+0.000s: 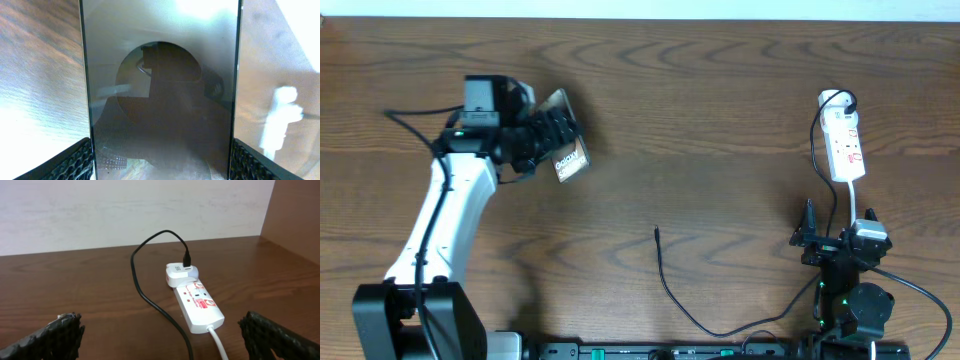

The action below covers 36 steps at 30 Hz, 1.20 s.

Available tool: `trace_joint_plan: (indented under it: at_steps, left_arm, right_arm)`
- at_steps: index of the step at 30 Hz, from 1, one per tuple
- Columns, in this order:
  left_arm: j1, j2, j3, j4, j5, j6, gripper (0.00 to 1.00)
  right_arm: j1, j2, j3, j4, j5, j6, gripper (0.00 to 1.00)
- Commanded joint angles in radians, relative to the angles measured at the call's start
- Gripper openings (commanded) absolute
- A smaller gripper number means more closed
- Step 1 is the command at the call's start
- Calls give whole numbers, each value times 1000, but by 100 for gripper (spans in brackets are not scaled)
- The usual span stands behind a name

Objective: Plug charger to phone and switch on socket
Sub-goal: 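Lift the phone with the left gripper and tilt it upright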

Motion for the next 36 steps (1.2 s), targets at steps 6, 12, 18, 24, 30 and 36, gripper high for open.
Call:
trace_joint_plan:
  at_steps: [6,12,18,24,30,36]
  left_arm:
    - [184,-25,4,128,539,-375,7]
    - [251,-25,4,222,727,-623,7]
    - [260,-25,4,256,760,-771,8]
    - [260,-25,4,278,763,-804,7]
    - [260,-25,4,278,763,-820,8]
    - [260,-25,4,278,763,-820,7]
  right_arm:
    - [6,-5,-1,-5,2,6,99]
    - [6,-5,-1,-5,2,6,99]
    - [6,-5,-1,-5,2,6,99]
    - [6,-5,-1,-5,2,6,99]
    - [6,-5,-1,-5,2,6,99]
    - [6,-5,-1,-5,2,6,99]
